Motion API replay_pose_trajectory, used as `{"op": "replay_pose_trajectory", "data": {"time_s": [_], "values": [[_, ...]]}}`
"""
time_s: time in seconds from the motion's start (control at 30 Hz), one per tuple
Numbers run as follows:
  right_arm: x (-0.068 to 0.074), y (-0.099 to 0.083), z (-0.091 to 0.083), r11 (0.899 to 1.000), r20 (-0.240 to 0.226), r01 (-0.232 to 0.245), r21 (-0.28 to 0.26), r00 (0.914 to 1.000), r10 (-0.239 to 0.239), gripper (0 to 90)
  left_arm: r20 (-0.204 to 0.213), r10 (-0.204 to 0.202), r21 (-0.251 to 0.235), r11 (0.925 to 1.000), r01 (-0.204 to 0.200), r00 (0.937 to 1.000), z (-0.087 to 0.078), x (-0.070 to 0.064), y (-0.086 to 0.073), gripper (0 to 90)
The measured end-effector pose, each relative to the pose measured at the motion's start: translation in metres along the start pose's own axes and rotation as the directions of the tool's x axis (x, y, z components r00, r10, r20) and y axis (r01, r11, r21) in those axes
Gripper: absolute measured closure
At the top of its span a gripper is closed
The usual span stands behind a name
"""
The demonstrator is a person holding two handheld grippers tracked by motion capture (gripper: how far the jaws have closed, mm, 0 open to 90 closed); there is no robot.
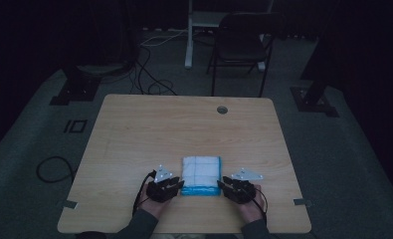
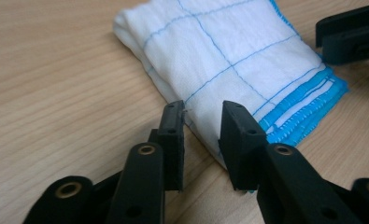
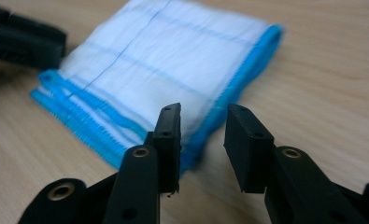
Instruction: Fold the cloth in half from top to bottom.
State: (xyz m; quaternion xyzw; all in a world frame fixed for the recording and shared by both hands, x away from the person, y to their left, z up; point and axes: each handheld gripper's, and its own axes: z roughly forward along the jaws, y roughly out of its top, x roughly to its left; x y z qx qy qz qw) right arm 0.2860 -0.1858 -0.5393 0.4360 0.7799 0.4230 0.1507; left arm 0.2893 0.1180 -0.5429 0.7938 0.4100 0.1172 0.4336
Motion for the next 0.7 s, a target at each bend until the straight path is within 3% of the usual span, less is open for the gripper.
{"op": "replay_pose_trajectory", "data": {"time_s": [0.2,0.4,0.57,0.7], "values": [[-0.025,0.0,-0.016,0.997,0.069,-0.062,-0.047,0.9955,0.065,63.9,-0.038,-0.045,-0.015,0.9989,0.044,0.9983,-0.013,0.017,-0.006,67.4],[-0.044,0.0,-0.02,0.996,0.121,-0.072,-0.044,0.9897,0.076,62.1,-0.084,-0.09,-0.019,0.9959,0.089,0.9924,-0.024,0.038,-0.01,66.1],[-0.052,0.001,-0.015,0.996,0.135,-0.078,-0.033,0.9874,0.082,61.7,-0.109,-0.128,-0.027,0.9916,0.126,0.9858,-0.029,0.052,-0.012,64.8],[-0.055,0.002,-0.012,0.996,0.139,-0.077,-0.032,0.987,0.081,61.4,-0.131,-0.147,-0.036,0.989,0.144,0.9803,-0.029,0.054,-0.013,64.4]]}}
